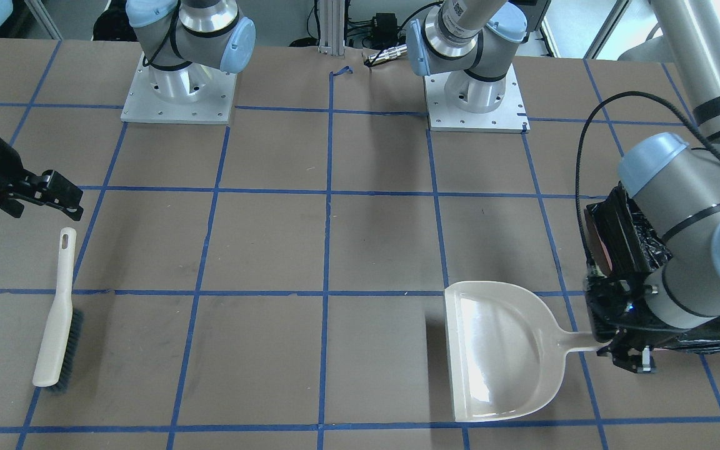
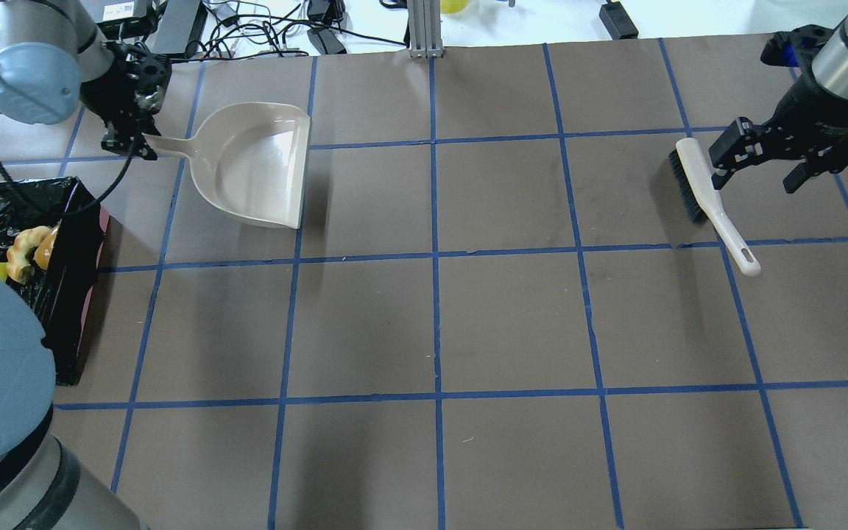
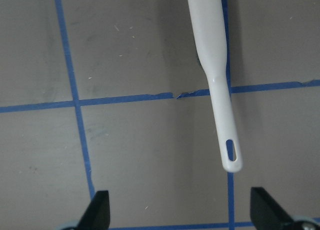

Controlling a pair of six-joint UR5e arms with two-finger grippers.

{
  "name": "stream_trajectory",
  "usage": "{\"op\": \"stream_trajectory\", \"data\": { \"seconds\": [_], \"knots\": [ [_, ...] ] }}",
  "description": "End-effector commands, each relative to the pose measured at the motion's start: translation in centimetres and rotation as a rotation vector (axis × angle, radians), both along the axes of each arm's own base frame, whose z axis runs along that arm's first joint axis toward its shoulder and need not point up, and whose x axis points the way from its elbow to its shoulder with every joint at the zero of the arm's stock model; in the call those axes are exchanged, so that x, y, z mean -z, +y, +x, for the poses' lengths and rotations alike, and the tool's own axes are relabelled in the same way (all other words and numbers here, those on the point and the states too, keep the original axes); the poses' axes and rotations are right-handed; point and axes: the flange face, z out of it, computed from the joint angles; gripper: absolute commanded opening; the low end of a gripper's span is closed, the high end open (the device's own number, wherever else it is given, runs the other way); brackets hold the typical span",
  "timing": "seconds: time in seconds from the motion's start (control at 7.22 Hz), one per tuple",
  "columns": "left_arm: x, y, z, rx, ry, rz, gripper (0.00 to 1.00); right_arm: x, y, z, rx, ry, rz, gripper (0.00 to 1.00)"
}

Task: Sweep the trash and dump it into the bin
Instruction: 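Bring the empty dustpan back with the left gripper while the right lowers the brush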

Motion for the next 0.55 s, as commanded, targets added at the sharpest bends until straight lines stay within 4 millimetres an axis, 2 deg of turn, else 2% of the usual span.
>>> {"op": "stream_trajectory", "data": {
  "seconds": [0.0,0.14,0.28,0.42],
  "knots": [
    [3.5,-0.2,-2.9,0.016,0.013,0.045,0.00,-4.9,3.7,6.1,-0.024,0.013,-0.036,1.00],
    [4.4,-0.2,-2.9,0.009,0.007,0.015,0.00,-5.2,5.0,9.5,-0.039,0.003,0.002,1.00],
    [5.2,-0.3,-3.5,0.013,0.003,-0.012,0.00,-5.1,5.1,11.7,-0.068,0.007,-0.004,1.00],
    [6.0,-0.4,-3.7,0.013,0.003,-0.010,0.00,-4.8,5.0,12.4,-0.107,0.009,-0.005,1.00]
  ]
}}
